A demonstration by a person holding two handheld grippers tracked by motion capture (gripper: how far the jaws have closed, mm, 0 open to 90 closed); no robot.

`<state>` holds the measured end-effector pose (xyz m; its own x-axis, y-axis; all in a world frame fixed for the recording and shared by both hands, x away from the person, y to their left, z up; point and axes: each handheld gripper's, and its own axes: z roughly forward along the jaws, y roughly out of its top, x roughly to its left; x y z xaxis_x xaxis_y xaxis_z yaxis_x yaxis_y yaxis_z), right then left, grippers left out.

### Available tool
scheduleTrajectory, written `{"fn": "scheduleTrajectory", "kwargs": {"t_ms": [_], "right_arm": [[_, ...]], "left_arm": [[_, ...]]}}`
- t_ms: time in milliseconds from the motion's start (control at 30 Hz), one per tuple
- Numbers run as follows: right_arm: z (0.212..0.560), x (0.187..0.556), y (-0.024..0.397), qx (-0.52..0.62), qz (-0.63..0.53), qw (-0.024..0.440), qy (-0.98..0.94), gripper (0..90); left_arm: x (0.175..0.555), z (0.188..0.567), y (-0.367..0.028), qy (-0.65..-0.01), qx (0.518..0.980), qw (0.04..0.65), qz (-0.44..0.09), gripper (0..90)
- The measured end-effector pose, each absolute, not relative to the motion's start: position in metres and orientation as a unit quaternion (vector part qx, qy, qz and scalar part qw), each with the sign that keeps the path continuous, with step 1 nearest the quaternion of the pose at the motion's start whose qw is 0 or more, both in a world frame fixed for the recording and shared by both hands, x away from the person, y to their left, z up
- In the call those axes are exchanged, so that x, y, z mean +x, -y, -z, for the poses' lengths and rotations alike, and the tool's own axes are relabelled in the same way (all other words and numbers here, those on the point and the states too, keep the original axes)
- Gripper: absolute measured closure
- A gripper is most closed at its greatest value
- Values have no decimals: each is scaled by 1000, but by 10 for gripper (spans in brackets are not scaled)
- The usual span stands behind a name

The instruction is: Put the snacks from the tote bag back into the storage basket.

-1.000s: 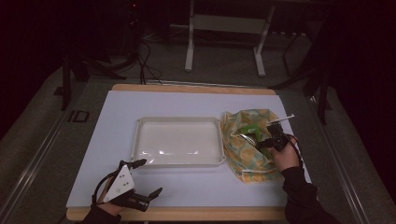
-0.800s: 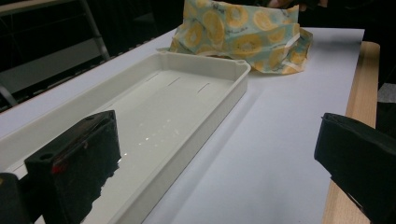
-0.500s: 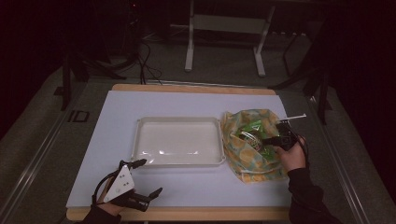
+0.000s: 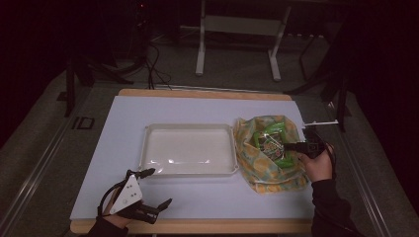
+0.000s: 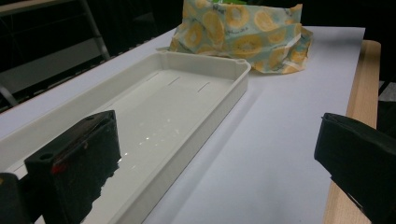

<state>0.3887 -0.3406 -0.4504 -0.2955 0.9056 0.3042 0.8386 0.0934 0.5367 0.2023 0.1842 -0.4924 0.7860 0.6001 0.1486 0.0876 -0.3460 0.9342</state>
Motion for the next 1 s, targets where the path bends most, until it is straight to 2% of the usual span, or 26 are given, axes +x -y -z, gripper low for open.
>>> {"fn": "scheduleTrajectory", "kwargs": {"t_ms": [367,1000], "right_arm": [[430,380,353,591,-355,60,-722,891],[416,363,387,614,-375,72,-691,891]], "left_arm": [[202,492,-184,-218,784,528,-242,8],[202,492,-184,-216,784,528,-243,8]]}}
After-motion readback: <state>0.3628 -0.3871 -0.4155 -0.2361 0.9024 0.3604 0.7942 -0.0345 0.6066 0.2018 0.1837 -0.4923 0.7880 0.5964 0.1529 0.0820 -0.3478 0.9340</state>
